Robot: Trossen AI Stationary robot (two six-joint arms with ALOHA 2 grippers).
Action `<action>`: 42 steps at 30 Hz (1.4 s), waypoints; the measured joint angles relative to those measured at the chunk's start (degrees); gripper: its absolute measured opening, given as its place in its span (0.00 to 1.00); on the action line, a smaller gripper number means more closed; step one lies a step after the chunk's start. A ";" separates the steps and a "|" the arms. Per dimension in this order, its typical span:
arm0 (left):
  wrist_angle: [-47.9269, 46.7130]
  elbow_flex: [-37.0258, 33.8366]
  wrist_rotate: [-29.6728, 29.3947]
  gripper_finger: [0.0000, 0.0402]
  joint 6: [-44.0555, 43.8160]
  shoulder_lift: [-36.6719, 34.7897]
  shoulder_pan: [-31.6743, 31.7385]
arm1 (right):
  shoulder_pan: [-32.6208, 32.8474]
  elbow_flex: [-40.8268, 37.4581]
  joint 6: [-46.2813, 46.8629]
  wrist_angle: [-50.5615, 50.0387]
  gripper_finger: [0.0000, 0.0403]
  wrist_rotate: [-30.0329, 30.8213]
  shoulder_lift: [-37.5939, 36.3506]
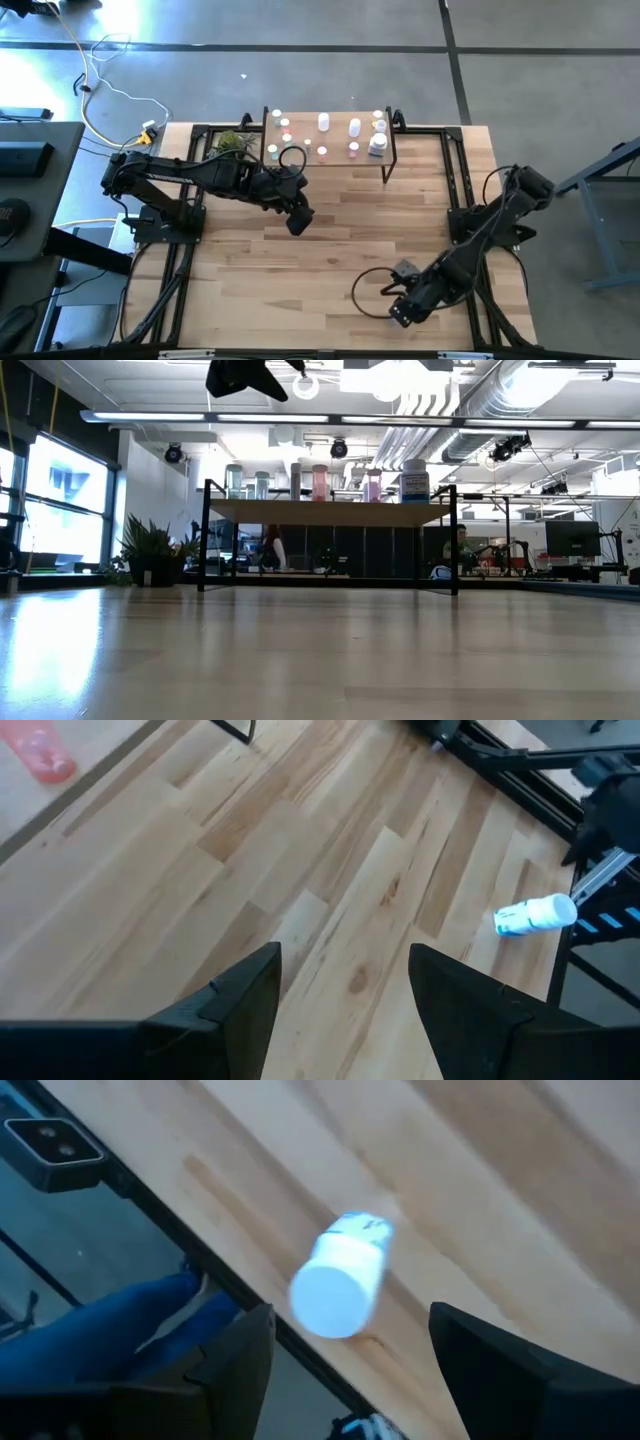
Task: Pick and place medicine bottles onto shelf by color
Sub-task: Put the white blue pill bottle on the shelf
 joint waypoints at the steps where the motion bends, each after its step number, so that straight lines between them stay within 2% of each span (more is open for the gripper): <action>1: 0.00 0.00 0.00 0.53 0.34 -0.01 0.00 | 0.22 0.00 0.58 1.07 0.64 -0.02 0.66; 7: 0.00 0.00 -0.04 0.53 0.61 -0.01 0.00 | 1.44 0.00 4.32 3.47 0.64 -0.33 4.16; 19: 0.00 0.00 -0.07 0.53 0.61 0.00 0.00 | 2.05 0.13 4.55 5.74 0.64 -0.39 8.80; 26: 0.00 0.00 -0.16 0.53 0.61 -0.01 0.00 | 2.23 0.00 4.52 5.26 0.59 -1.49 9.58; 36: -0.02 0.00 -0.15 0.53 0.61 0.01 0.00 | 2.49 0.00 2.54 0.82 0.57 -2.54 9.61; 42: -0.02 0.00 -0.15 0.53 0.61 -0.01 0.00 | 3.39 0.00 -2.95 -1.17 0.57 -2.95 9.61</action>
